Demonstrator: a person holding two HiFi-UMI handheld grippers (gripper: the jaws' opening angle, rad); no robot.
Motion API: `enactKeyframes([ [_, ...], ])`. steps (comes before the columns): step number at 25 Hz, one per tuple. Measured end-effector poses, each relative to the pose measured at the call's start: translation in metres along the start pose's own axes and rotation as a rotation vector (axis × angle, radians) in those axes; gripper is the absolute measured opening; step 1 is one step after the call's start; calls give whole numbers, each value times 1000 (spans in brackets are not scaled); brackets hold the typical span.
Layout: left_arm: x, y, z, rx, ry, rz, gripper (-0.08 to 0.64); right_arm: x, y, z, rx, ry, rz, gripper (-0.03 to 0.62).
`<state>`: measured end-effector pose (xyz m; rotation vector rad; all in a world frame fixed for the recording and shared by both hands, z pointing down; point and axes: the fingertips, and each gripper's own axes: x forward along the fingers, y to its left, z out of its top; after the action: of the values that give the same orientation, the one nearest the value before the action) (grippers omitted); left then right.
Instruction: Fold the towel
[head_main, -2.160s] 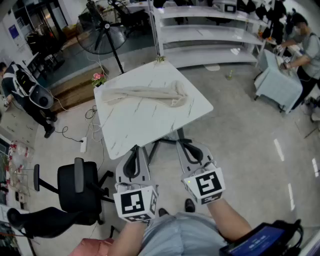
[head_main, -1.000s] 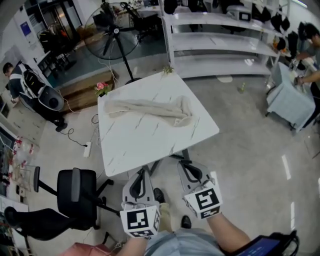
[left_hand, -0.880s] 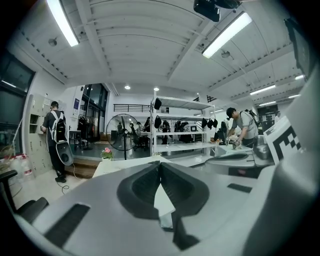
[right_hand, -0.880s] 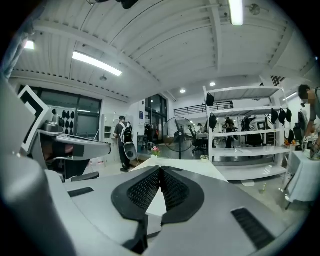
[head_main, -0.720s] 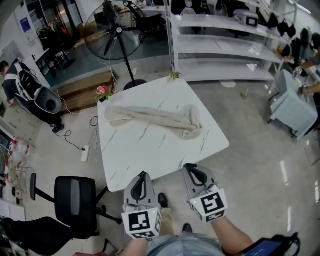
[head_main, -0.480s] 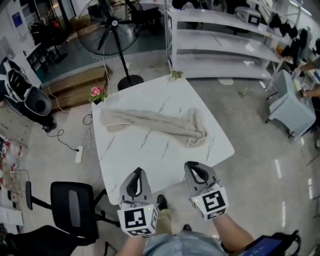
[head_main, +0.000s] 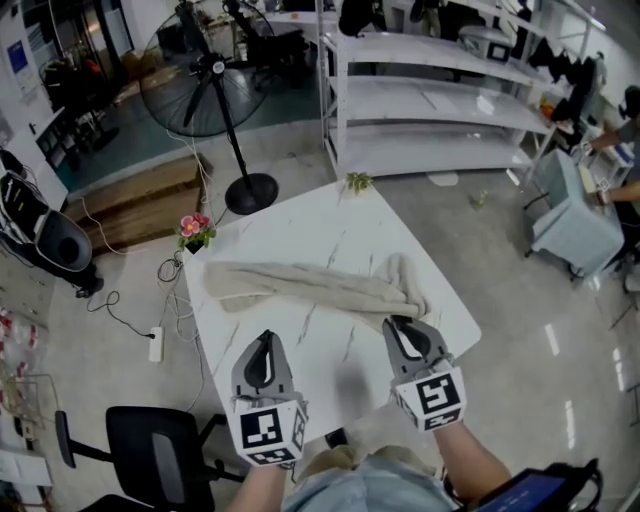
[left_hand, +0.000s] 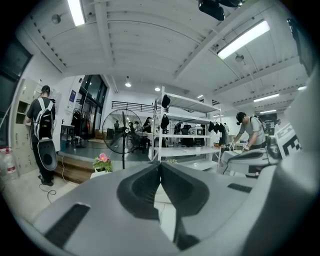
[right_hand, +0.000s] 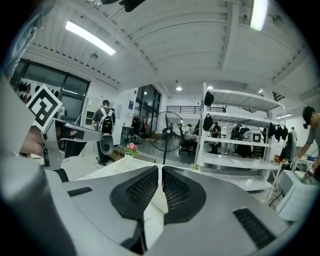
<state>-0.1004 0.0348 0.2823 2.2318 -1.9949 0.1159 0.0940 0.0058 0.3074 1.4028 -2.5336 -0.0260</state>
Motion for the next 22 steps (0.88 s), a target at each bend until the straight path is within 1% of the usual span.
enactKeyframes([
  [3,11,1,8,6,-10,-17,8,7,-6,6,0,-7,-19,41],
  [6,20,0,6,12,-2,-30,8,11,-13,3,11,0,-33,49],
  [11,33,-3,-6,17,36,-38,9,19,-16,-17,24,40,-4,66],
  [16,51,-9,-30,11,93,-35,9,36,-15,-57,27,117,67,81],
  [19,60,-13,-52,8,146,-31,9,45,-11,-91,37,189,112,96],
  [22,63,-15,-76,2,212,-24,9,52,-4,-130,65,266,160,98],
])
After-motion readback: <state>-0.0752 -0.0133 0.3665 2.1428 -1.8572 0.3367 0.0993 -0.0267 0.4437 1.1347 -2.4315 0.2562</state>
